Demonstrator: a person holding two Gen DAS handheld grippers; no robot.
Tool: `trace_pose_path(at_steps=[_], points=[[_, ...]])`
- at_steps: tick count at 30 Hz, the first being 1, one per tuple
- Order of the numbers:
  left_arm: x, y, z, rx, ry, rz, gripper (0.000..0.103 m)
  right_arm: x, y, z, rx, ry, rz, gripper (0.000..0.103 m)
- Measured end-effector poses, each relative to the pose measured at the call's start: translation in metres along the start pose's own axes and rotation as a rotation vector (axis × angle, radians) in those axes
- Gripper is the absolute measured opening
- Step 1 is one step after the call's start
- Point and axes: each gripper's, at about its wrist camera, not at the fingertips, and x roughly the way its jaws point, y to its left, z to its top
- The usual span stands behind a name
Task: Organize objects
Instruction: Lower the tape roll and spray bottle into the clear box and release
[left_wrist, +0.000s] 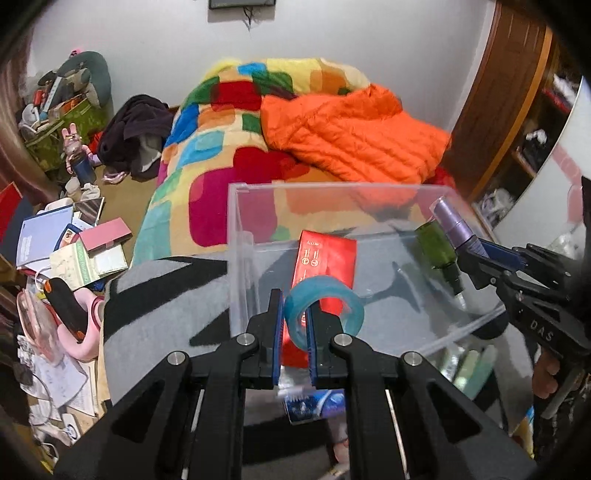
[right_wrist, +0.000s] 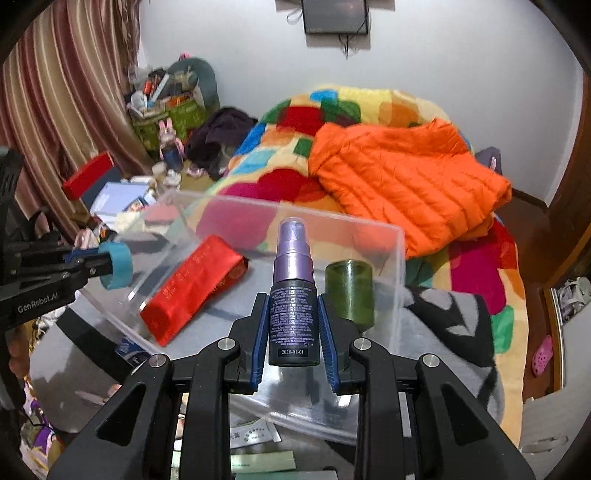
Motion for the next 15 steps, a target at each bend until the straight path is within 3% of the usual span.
trace_pose_path(at_steps=[5,11,15], points=[[0.022,-0.004,0.001,0.008,0.069,-0.021,0.011,0.018,0.006,-0.004,-0.038,0.059,0.009,0.023],[0.019,-0.012,-0.005,0.027,0.064,-0.015,0.012,0.026,0.008,-0.004,-0.069,0.094,-0.009,0.024],[0.010,-0.016,-0.008,0.050,0.041,0.018,0.019,0.020,0.008,-0.005,-0.074,0.088,-0.025,0.024]])
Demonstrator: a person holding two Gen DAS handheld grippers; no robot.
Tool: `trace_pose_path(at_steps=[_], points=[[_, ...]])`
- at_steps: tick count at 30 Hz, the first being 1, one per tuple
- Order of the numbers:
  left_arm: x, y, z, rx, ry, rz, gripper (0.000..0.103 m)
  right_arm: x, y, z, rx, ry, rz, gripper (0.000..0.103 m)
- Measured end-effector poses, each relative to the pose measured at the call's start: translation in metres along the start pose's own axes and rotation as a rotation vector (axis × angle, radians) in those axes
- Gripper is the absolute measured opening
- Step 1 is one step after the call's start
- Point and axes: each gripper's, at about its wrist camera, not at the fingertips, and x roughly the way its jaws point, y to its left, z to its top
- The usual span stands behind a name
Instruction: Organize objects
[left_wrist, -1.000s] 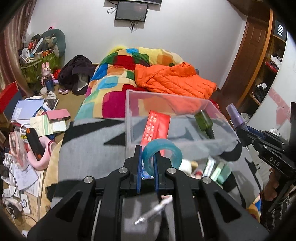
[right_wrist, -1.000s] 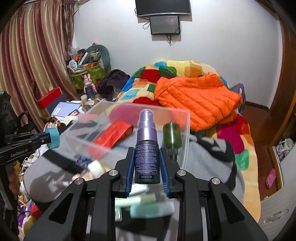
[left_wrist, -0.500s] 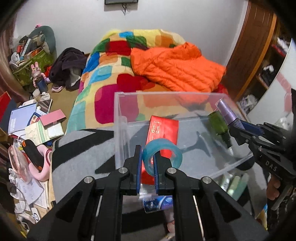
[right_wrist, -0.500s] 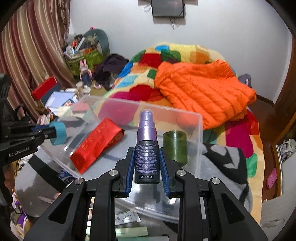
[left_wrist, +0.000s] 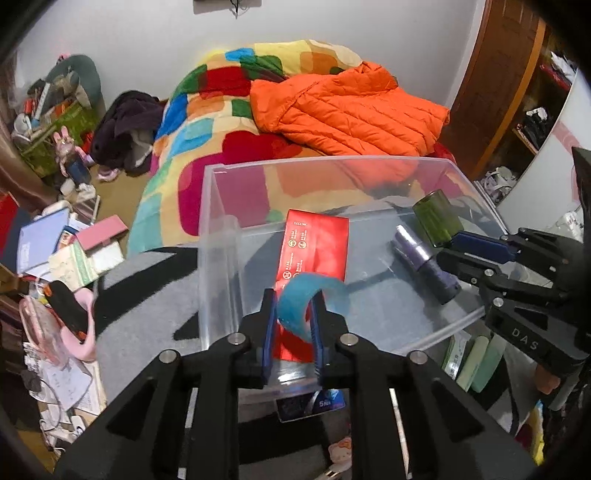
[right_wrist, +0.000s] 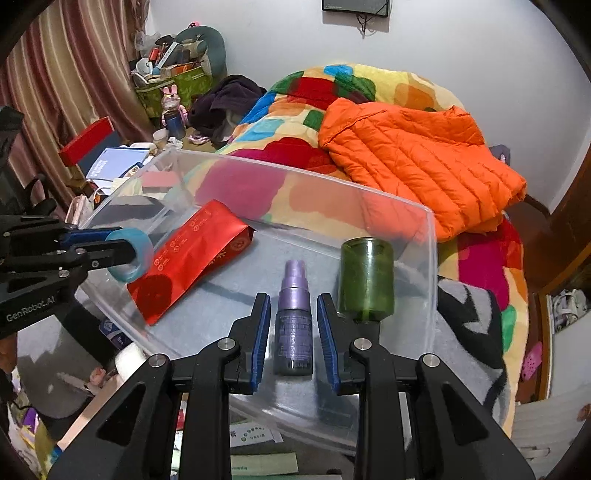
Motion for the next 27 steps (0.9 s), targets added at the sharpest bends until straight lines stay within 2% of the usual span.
trace_pose_path(at_steps=[2,4,10,14,20,27], points=[[-0.007,-0.002,-0.002,0.008,-0.012,-0.007,0.035,-0.005,0.002,-0.002,-0.008,-0.005,-0.005,0.026],[-0.016,-0.002,-0.003,0.010,-0.036,-0.001,0.043,-0.013,0.004,-0.004,-0.009,-0.019,-0.009,0.032],[-0.045,-0.006,-0.016,0.013,-0.085,-0.003,0.050,-0.049,0.008,-0.019,-0.019,-0.098,-0.020,0.044],[-0.064,-0.015,-0.038,0.033,-0.128,0.008,0.063,-0.075,0.010,-0.035,-0.007,-0.148,-0.013,0.051],[-0.074,-0.031,-0.080,0.055,-0.117,-0.025,0.064,-0.090,0.021,-0.068,-0.009,-0.149,-0.002,0.052],[-0.057,-0.042,-0.128,0.041,-0.030,-0.073,0.064,-0.081,0.043,-0.108,-0.020,-0.071,0.071,0.053]])
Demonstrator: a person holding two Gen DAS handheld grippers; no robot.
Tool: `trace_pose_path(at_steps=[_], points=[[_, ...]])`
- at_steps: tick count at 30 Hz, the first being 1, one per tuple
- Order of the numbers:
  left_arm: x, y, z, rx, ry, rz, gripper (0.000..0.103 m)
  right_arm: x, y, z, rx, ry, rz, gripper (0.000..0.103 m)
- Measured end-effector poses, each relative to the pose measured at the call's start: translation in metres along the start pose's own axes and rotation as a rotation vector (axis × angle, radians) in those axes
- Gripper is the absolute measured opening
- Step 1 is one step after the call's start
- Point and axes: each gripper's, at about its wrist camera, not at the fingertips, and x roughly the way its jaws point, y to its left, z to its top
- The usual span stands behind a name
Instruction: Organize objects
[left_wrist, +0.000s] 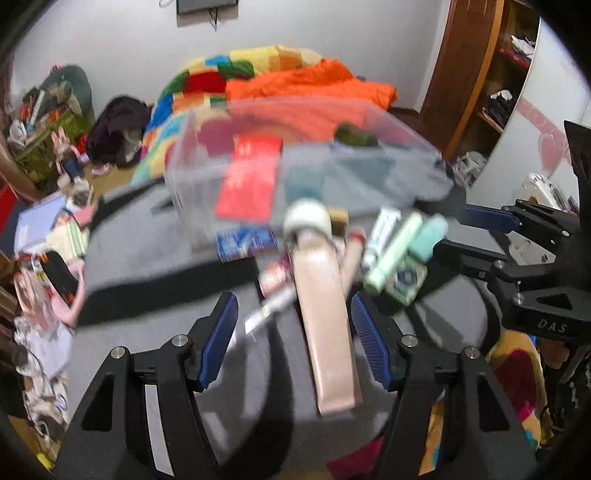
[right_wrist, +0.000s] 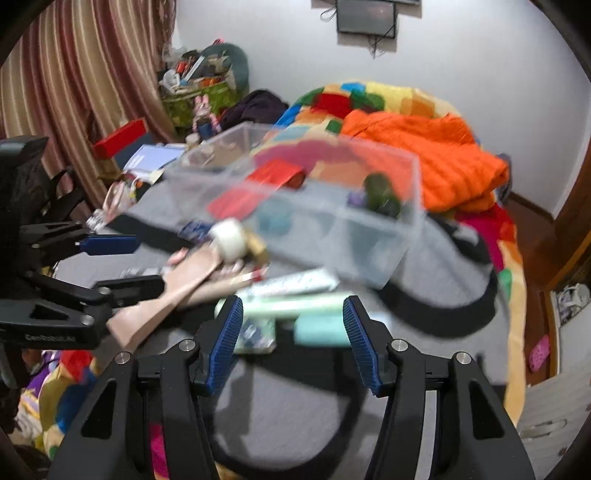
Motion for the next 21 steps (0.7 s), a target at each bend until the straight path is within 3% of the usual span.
trace_pose_path(at_steps=[4,6,8,14,17,21], points=[[0.010,0.003,-0.017,-0.047,0.035,-0.057,0.063,0.008,0.012,-0.017,-0.024,0.039,0.022,0.052],[0.012,0.000,-0.019,-0.041,0.037,-0.064,0.058,0.015,0.018,-0.020,-0.036,0.056,0.017,0.052],[0.012,-0.005,-0.019,-0.036,0.031,-0.079,0.038,0.019,0.020,-0.020,-0.032,0.065,0.017,0.052],[0.003,-0.006,-0.025,-0.040,-0.003,-0.115,0.010,0.029,0.020,-0.019,-0.017,0.061,0.003,0.052],[-0.008,-0.003,-0.033,-0.039,-0.023,-0.116,0.008,0.036,0.020,-0.019,-0.010,0.073,0.000,0.052],[-0.018,0.000,-0.046,-0.029,-0.020,-0.093,0.007,0.037,0.022,-0.021,-0.005,0.064,-0.002,0.035]])
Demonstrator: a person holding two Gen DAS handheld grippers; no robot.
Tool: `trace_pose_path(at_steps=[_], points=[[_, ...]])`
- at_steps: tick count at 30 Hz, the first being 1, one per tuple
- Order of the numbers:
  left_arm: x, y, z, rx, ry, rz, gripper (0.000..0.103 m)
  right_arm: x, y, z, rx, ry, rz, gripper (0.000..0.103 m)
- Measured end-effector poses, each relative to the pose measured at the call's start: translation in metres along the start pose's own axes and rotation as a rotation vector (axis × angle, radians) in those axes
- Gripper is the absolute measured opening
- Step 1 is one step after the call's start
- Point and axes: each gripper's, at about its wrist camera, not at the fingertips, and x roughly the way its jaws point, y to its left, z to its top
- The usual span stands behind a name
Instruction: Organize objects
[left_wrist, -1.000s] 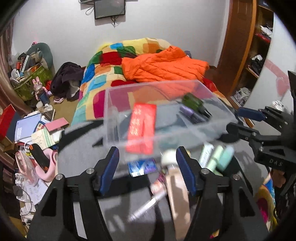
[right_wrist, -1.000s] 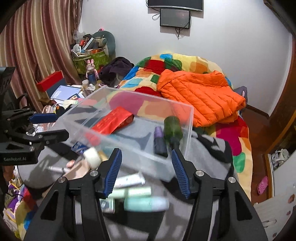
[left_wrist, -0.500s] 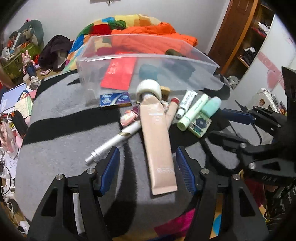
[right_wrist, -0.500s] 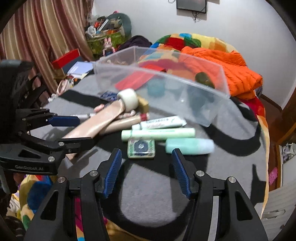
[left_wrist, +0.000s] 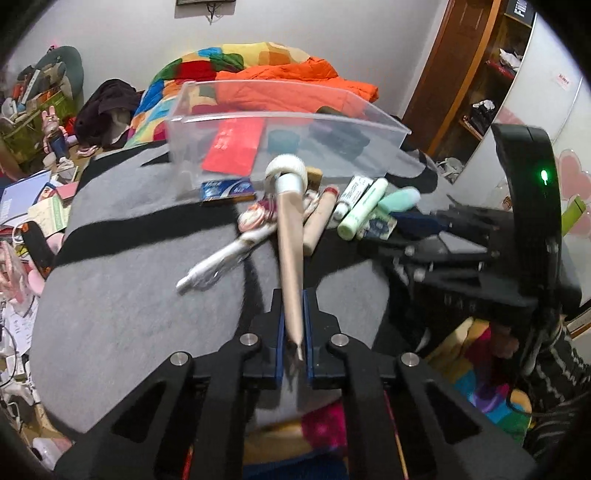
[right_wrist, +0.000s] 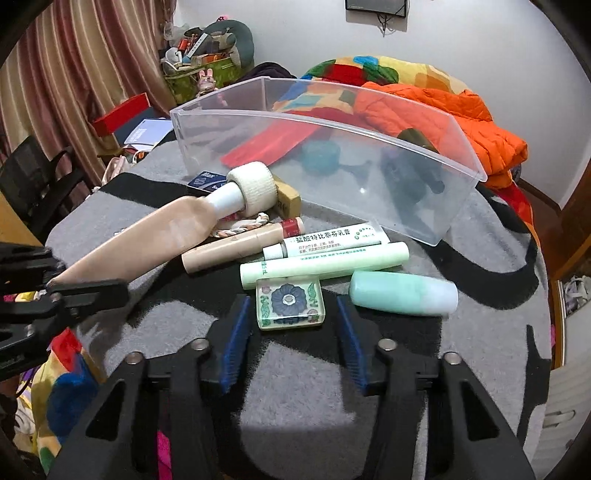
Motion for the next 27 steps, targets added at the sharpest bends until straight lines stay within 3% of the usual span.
trace_pose_path(at_steps=[1,8,13,21,24,27], points=[[-0.003,0.001,-0.003,0.005,0.003,0.007,0.007,-0.001,0.000,0.000,0.003,-0.003,0.004,0.032],[-0.010,-0.008,-0.017,0.075,0.042,0.015,0.008,-0.011,0.003,-0.007,0.005,-0.018,0.007,0.031],[0.001,-0.009,0.000,0.082,0.039,-0.002,0.018,-0.023,0.001,-0.011,0.011,-0.036,0.006,0.031],[0.037,0.004,0.030,0.044,0.077,-0.010,0.018,-0.036,-0.004,-0.015,0.021,-0.054,-0.002,0.031],[0.035,0.008,0.032,0.019,0.060,-0.034,0.007,-0.038,-0.006,-0.013,0.025,-0.059,-0.005,0.031],[0.027,0.006,0.030,0.024,0.031,-0.003,0.005,-0.041,-0.008,-0.009,0.027,-0.077,-0.005,0.031]])
